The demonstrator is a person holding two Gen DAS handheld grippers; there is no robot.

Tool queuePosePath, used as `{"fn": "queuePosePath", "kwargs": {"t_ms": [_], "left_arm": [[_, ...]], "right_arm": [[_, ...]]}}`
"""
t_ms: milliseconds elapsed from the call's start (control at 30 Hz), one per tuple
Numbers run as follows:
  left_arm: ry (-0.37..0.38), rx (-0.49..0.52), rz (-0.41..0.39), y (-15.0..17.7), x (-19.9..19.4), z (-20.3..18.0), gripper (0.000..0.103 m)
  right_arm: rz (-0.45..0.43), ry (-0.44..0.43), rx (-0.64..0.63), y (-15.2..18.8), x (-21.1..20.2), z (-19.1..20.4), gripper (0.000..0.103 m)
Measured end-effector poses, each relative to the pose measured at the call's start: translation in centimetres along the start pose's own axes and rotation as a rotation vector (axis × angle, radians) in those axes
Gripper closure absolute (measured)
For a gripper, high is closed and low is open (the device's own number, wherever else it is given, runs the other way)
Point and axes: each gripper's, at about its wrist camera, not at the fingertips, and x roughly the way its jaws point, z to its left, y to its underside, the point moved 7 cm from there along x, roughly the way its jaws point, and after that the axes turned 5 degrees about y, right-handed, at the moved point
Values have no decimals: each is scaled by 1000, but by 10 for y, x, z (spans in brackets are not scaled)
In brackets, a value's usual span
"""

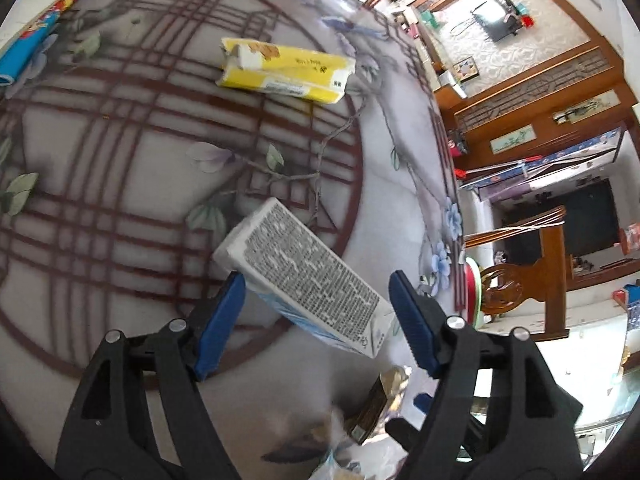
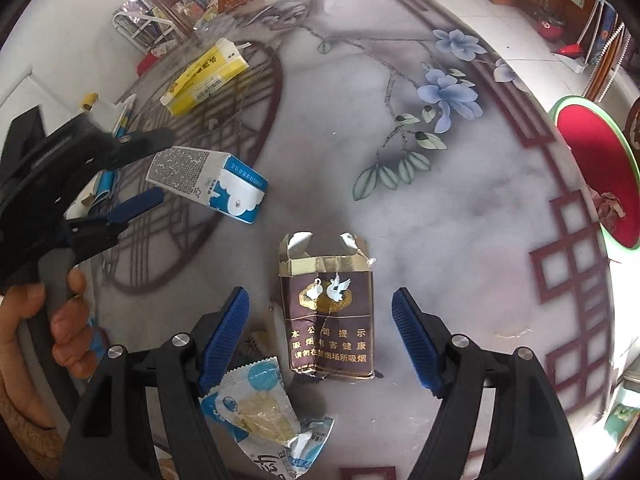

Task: Collect trash
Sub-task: 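Grasp the white milk carton with the left tool while the right tool lowers over the brown cigarette pack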

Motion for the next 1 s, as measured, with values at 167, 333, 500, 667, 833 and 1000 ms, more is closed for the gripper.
{"fn": "queuePosePath", "kwargs": {"t_ms": [167, 333, 500, 667, 833, 1000], "left_arm": [[-61, 0, 14, -4, 19, -1, 25], [-98, 60, 45, -3, 28, 1, 26], [-94, 221, 60, -4, 23, -12, 43], [-108, 341, 99, -7, 17, -14, 52], [-163, 409, 115, -19, 11, -8, 53], [-101, 308, 84, -19, 5, -13, 43]], "right_arm": [[-7, 8, 18, 1, -5, -5, 32], [-7, 4, 24, 0, -7, -8, 32], [-7, -4, 24, -2, -7, -9, 32], [6, -12, 9, -2, -4, -6, 32], [9, -16, 8, -1, -2, -6, 32], [15, -20, 14, 1, -1, -7, 32]]}}
